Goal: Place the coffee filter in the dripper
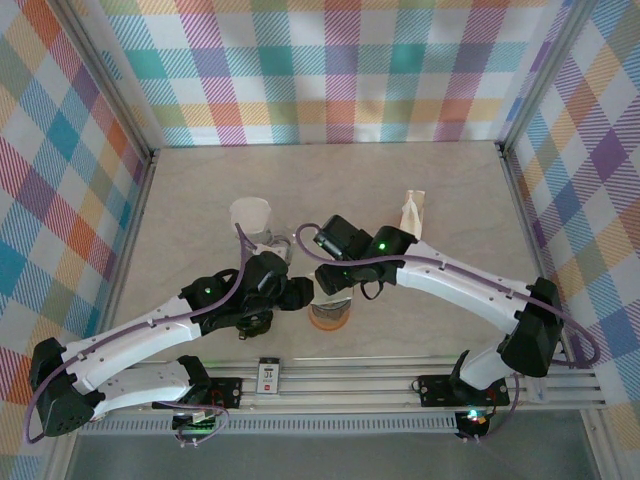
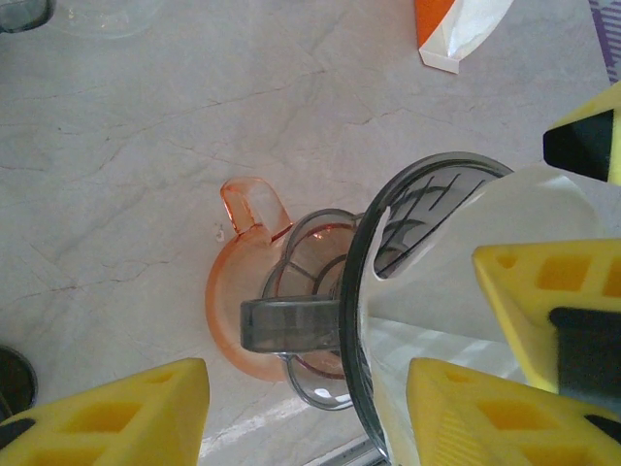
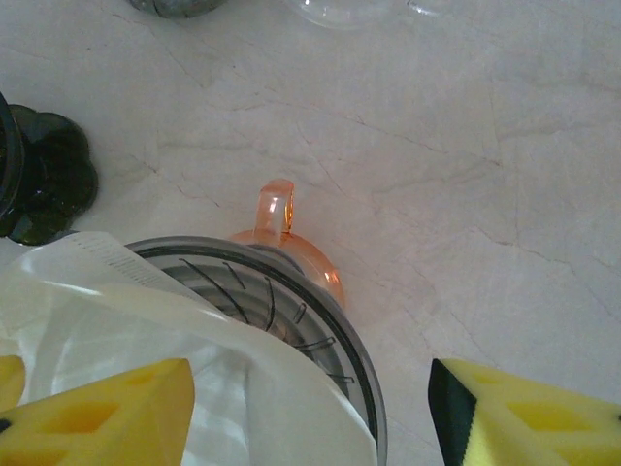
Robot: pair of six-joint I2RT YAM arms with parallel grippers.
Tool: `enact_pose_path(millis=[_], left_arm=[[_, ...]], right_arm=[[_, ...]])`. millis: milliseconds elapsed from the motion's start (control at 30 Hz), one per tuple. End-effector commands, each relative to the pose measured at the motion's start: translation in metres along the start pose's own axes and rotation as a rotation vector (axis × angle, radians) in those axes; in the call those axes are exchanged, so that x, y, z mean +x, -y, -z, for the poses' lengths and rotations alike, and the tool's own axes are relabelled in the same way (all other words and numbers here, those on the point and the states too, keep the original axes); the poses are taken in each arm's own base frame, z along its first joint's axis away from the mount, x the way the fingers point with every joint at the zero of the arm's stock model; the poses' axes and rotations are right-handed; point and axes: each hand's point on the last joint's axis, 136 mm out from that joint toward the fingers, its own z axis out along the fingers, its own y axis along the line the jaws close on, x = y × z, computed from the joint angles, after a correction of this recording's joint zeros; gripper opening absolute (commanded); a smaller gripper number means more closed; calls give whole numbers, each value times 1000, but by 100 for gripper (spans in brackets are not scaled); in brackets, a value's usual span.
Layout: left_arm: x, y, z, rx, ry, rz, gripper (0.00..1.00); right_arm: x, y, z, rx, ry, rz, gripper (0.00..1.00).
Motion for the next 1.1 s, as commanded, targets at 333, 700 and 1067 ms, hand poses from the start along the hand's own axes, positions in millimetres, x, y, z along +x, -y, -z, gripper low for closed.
enact_pose_path(millis=[333, 700, 1067], left_arm=[[0, -4, -3, -7, -4, -4, 57], [0, -4, -5, -13, -6, -3, 57], [1, -5, -7, -16, -11, 4, 57]], right_arm=[[33, 7, -11, -30, -40, -93, 76], [15, 12, -16, -52, -36, -123, 83], [32, 14, -49, -21, -117, -118, 83]])
